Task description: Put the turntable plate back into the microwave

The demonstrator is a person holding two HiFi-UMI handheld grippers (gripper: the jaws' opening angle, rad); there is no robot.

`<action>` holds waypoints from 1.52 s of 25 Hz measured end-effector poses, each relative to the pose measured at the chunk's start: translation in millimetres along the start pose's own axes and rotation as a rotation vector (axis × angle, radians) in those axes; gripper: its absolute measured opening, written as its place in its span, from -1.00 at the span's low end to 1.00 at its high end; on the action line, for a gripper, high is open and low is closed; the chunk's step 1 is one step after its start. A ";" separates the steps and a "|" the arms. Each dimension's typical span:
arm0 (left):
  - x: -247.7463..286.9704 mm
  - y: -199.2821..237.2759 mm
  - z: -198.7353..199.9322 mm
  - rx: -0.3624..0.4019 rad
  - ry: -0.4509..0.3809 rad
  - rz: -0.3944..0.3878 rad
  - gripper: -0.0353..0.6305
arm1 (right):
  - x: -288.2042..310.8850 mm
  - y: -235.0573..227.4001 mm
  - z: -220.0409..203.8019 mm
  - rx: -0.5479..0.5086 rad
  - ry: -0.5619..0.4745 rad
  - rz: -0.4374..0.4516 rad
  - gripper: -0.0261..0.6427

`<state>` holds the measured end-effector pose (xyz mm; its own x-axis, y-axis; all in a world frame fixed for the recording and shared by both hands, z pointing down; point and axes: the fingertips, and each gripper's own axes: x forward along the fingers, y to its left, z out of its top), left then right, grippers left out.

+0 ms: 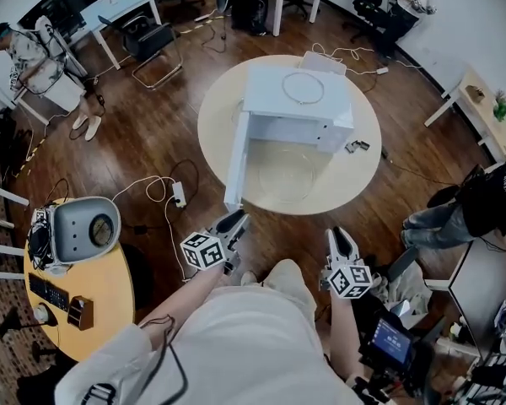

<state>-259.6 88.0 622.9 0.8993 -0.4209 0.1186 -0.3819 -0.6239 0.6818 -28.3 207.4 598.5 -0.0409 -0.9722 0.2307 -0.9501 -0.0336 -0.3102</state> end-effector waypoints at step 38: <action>198.9 51.1 28.9 -0.007 -0.053 0.352 -0.57 | 216.4 -179.8 46.4 -0.054 0.267 0.273 -0.69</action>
<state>-106.4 -46.7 660.4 0.7003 -0.6433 0.3094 -0.6649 -0.4303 0.6105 148.0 -7.7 661.4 -0.3666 -0.8490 0.3805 -0.9078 0.2369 -0.3460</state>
